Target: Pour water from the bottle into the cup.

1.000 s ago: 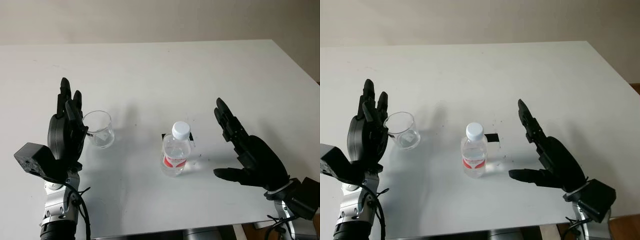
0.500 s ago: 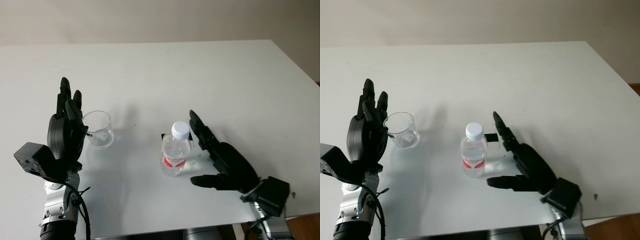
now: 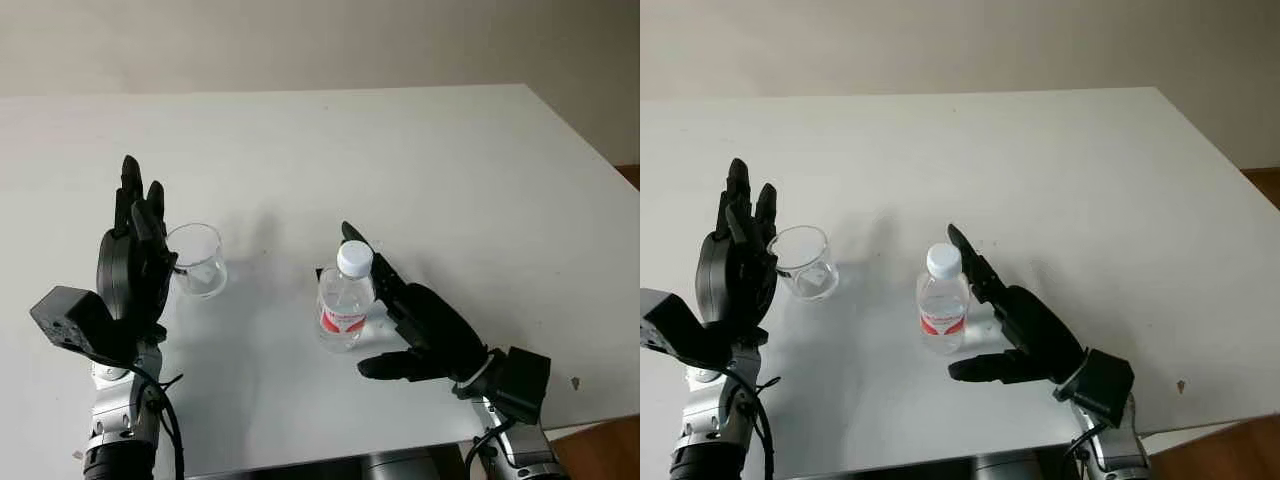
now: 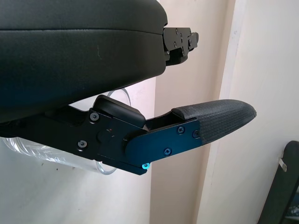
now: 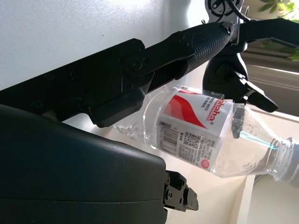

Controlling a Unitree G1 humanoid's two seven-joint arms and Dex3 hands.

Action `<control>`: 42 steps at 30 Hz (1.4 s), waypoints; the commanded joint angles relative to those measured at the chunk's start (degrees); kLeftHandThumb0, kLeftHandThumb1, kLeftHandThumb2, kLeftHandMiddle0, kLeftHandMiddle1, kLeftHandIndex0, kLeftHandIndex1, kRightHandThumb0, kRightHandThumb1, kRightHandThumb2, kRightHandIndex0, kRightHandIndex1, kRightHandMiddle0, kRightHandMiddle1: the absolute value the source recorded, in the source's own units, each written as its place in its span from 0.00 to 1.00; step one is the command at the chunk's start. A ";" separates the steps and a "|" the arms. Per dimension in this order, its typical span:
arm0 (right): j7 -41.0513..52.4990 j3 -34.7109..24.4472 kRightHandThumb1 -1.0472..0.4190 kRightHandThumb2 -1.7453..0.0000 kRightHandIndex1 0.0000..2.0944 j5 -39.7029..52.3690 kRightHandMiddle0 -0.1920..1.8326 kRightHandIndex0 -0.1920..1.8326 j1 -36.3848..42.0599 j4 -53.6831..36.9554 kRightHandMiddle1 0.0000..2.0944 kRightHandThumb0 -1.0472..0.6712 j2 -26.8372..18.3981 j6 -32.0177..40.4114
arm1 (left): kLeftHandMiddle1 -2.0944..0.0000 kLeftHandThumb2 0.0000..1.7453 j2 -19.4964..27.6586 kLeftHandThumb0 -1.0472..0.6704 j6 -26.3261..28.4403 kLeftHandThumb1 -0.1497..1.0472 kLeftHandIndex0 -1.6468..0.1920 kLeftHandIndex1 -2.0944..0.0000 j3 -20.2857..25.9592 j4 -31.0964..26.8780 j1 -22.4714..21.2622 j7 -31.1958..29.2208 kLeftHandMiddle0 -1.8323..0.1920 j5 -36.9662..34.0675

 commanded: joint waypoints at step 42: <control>-18.29 5.88 0.00 0.94 1.00 -14.17 0.00 0.01 -6.96 -5.31 1.00 0.40 7.58 13.11 | 0.86 0.43 -1.78 0.08 -2.39 1.00 0.95 1.00 -0.75 0.78 -0.78 1.49 1.00 1.03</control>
